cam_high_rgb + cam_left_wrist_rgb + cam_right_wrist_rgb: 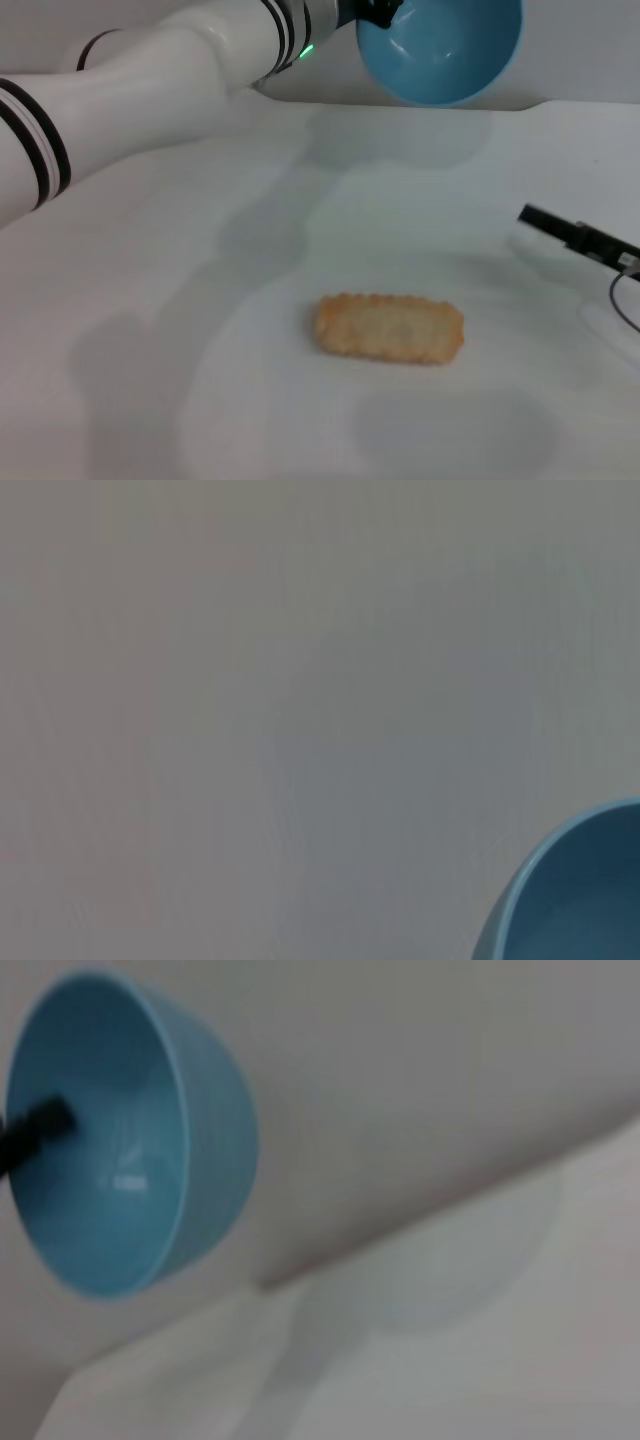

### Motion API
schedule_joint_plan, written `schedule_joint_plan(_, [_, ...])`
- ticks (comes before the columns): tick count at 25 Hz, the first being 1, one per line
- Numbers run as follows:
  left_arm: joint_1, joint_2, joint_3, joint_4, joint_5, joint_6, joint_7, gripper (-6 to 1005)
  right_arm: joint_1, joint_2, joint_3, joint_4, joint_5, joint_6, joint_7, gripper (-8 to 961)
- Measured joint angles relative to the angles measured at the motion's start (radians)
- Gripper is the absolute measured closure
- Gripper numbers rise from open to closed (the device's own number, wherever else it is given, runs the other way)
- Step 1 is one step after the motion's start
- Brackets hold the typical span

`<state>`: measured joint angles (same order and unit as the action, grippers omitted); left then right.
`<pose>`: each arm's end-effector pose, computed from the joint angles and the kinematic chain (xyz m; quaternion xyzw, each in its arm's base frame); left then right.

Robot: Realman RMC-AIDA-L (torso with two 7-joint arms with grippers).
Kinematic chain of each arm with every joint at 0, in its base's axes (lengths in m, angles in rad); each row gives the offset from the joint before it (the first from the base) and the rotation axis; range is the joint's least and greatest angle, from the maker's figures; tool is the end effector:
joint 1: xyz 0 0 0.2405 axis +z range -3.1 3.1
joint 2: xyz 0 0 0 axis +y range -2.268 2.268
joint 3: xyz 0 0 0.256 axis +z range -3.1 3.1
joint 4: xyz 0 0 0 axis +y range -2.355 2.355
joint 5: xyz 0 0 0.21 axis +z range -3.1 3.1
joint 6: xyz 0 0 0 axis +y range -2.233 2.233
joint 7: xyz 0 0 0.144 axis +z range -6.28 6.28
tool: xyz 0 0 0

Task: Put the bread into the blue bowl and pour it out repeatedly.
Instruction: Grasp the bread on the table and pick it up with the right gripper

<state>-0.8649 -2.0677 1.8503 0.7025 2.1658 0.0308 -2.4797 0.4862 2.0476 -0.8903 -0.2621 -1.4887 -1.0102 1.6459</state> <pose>-0.1154 0.4698 -0.0692 -0.8646 -0.1561 -0.1279 0.4601 0.3333 0.3364 -0.0399 -0.7270 0.5651 0.2974 0.2523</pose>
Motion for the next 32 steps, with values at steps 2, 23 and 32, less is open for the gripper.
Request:
schedule_joint_plan(2, [-0.002, -0.001, 0.000, -0.009, -0.002, 0.007, -0.003, 1001, 0.015, -0.005, -0.006, -0.044, -0.130, -0.014, 0.163, 453])
schedule_joint_plan(23, [-0.011, -0.003, -0.044, -0.014, -0.006, 0.106, -0.065, 1000, 0.179, 0.027, -0.045, -0.018, -0.566, -0.043, 0.511, 481])
schedule_joint_plan(32, [-0.004, -0.003, -0.040, -0.013, -0.006, 0.099, -0.065, 1001, 0.207, 0.035, -0.057, 0.003, -0.560, -0.023, 0.505, 493])
